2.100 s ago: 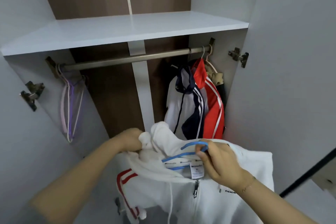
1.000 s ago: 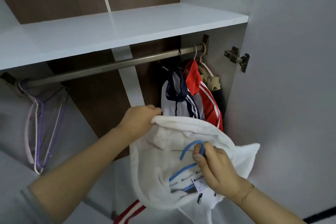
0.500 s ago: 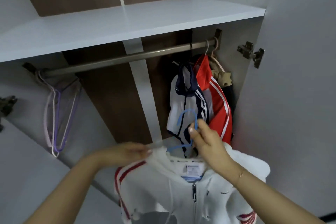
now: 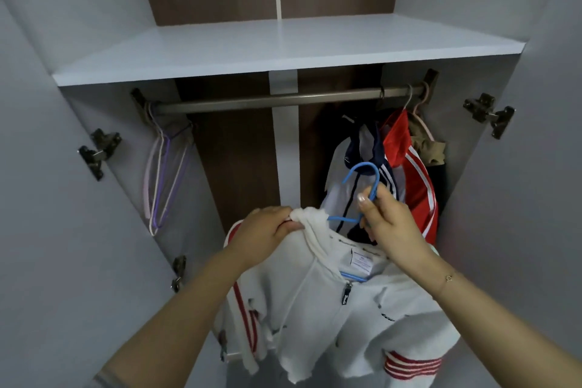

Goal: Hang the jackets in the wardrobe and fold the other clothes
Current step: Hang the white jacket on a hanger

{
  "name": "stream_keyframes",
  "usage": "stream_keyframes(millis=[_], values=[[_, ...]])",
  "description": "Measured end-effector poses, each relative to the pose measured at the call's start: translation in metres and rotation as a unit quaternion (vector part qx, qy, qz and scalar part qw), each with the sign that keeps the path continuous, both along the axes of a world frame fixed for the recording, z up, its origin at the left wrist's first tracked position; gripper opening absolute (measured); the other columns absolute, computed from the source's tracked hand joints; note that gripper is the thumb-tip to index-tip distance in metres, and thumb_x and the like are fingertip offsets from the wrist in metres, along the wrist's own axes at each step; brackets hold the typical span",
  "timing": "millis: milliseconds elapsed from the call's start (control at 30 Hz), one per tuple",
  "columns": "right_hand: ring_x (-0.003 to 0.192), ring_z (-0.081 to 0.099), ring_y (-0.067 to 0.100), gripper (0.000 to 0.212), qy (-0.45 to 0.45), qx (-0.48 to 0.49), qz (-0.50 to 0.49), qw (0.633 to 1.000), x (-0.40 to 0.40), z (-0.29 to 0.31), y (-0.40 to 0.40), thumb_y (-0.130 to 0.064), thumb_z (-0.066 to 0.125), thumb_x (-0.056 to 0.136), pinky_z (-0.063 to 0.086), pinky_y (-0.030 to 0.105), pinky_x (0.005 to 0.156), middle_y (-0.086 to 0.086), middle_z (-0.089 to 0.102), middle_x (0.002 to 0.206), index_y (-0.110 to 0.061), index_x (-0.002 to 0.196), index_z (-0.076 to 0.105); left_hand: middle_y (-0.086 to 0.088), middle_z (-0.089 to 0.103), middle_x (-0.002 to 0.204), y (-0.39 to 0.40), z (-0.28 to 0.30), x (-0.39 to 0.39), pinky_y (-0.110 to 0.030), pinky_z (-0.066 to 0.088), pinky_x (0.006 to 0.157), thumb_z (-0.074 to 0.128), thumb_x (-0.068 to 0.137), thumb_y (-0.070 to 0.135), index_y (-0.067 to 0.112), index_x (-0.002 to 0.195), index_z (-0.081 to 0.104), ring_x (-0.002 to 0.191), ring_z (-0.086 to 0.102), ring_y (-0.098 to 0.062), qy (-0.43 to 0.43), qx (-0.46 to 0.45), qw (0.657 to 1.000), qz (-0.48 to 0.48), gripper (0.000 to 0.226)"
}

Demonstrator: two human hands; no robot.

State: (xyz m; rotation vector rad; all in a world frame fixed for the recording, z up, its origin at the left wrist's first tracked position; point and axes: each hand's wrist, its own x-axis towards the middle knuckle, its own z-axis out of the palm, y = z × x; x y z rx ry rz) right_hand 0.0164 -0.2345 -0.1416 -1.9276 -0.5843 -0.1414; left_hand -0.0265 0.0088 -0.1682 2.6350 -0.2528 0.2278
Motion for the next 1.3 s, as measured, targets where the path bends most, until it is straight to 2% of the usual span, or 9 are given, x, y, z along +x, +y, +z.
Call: stream_keyframes(millis=[133,300,400,533,700,900,1033,1200,1300], values=[[0.047,0.049,0.014,0.035,0.118,0.021,0.042,0.992,0.006,0.003,0.013,-0.033,0.051,0.097,0.041,0.019,0.047,0.015,0.055,0.063,-0.005,0.078,0.063,0.012,0.049,0.1,0.013,-0.01,0.007,-0.028,0.02,0.088,0.034,0.101,0.049,0.028,0.107,0.052,0.104,0.048,-0.012,0.016,0.078,0.995,0.054,0.029],[0.044,0.051,0.015,0.038,0.171,0.079,-0.028,0.982,0.032,0.007,0.04,-0.025,0.052,0.1,0.043,0.02,0.044,0.014,0.055,0.06,-0.003,0.071,0.063,0.005,0.045,0.14,0.002,-0.007,0.022,-0.039,0.016,0.114,0.047,0.099,0.027,0.025,0.137,0.044,0.131,0.038,-0.016,-0.034,-0.032,0.987,0.153,0.038],[0.045,0.049,0.013,0.041,0.172,0.089,-0.085,0.977,0.064,0.009,0.059,-0.028,0.054,0.099,0.048,0.029,0.052,-0.001,0.051,0.046,-0.005,0.067,0.064,0.009,0.048,0.134,-0.012,0.004,0.028,-0.025,0.029,0.105,0.054,0.096,0.018,0.029,0.134,0.047,0.125,0.045,-0.011,-0.07,-0.155,0.977,0.13,0.039],[0.049,0.05,0.022,0.041,0.185,0.111,-0.115,0.97,0.118,0.014,0.069,-0.03,0.054,0.099,0.047,0.039,0.063,0.01,0.051,0.051,-0.005,0.068,0.063,0.026,0.047,0.118,-0.011,0.013,0.031,-0.005,0.04,0.085,0.056,0.094,0.008,0.034,0.117,0.052,0.109,0.05,0.009,-0.094,-0.325,0.936,0.094,0.036],[0.046,0.048,0.021,0.04,0.168,0.149,-0.153,0.962,0.196,0.025,0.079,-0.028,0.046,0.103,0.039,0.022,0.042,0.015,0.055,0.06,-0.01,0.07,0.061,0.012,0.053,0.121,0.0,0.017,0.077,-0.008,0.041,0.092,0.053,0.093,-0.005,0.02,0.115,0.062,0.11,0.054,0.003,-0.084,-0.359,0.926,0.076,0.035],[0.048,0.046,0.018,0.036,0.183,0.232,-0.172,0.94,0.283,0.035,0.089,-0.024,0.048,0.102,0.039,0.028,0.049,0.009,0.05,0.06,-0.007,0.072,0.059,0.005,0.053,0.121,-0.005,0.019,0.143,-0.011,0.046,0.086,0.051,0.09,-0.011,0.017,0.107,0.065,0.101,0.057,0.003,-0.056,-0.378,0.919,0.099,0.036],[0.055,0.051,0.019,0.037,0.185,0.183,-0.164,0.951,0.321,0.017,0.09,-0.024,0.049,0.102,0.048,0.034,0.059,0.007,0.055,0.063,-0.01,0.069,0.06,0.006,0.053,0.12,-0.002,0.026,0.181,-0.012,0.047,0.085,0.052,0.09,-0.011,0.019,0.101,0.066,0.098,0.057,0.005,-0.062,-0.38,0.918,0.097,0.036],[0.052,0.059,0.013,0.034,0.116,0.074,-0.169,0.976,0.329,-0.009,0.061,-0.021,0.053,0.1,0.048,0.029,0.059,-0.004,0.058,0.055,-0.001,0.074,0.062,0.004,0.055,0.12,-0.002,0.02,0.203,-0.014,0.047,0.085,0.052,0.092,-0.011,0.022,0.099,0.067,0.098,0.06,0.0,-0.051,-0.405,0.906,0.109,0.037],[0.077,0.068,0.029,0.021,0.113,0.008,-0.174,0.978,0.315,-0.011,0.054,-0.009,0.052,0.097,0.053,0.035,0.073,0.012,0.071,0.085,-0.001,0.103,0.07,0.003,0.061,0.117,-0.008,0.016,0.2,-0.009,0.046,0.081,0.052,0.093,-0.008,0.019,0.1,0.068,0.098,0.062,0.001,-0.019,-0.435,0.893,0.113,0.032]])
